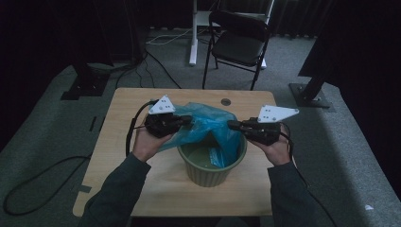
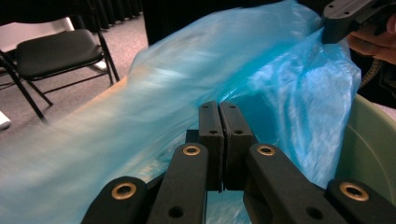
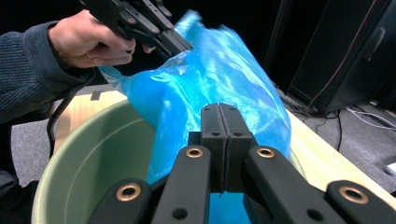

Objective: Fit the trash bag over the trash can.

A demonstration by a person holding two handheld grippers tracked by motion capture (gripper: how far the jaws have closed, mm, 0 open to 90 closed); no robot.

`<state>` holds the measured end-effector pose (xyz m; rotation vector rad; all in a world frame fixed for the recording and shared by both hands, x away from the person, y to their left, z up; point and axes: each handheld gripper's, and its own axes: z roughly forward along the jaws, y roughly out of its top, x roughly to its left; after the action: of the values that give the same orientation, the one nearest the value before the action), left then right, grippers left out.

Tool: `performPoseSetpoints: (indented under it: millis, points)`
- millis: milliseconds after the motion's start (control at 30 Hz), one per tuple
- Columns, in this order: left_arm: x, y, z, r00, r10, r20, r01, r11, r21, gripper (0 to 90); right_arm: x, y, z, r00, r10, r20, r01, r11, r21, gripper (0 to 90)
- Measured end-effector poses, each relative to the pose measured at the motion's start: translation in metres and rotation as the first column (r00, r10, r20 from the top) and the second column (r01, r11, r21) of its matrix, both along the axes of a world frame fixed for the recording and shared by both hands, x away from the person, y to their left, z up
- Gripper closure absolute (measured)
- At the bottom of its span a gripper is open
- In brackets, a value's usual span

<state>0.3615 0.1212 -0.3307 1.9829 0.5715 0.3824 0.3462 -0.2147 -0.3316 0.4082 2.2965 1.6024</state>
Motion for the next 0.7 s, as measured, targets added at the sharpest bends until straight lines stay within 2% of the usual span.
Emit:
performPoseSetpoints:
  millis: [233, 467, 700]
  points:
    - [0.002, 0.011, 0.001, 0.9995, 0.032, -0.002, -0.032, 0.9994, -0.012, 88.5, 0.0, -0.009, -0.002, 0.9995, -0.031, -0.006, 0.031, 1.0, -0.003, 89.6]
    - [0.006, 0.023, 0.0, 0.9979, 0.06, -0.024, -0.06, 0.9977, -0.03, 89.3, 0.001, -0.016, -0.007, 0.9986, -0.049, -0.02, 0.049, 0.999, -0.004, 89.6]
    - [0.005, 0.024, 0.001, 0.9965, 0.082, -0.012, -0.083, 0.9965, -0.013, 89.5, 0.002, -0.017, -0.007, 0.9976, -0.067, -0.02, 0.066, 0.998, -0.014, 89.7]
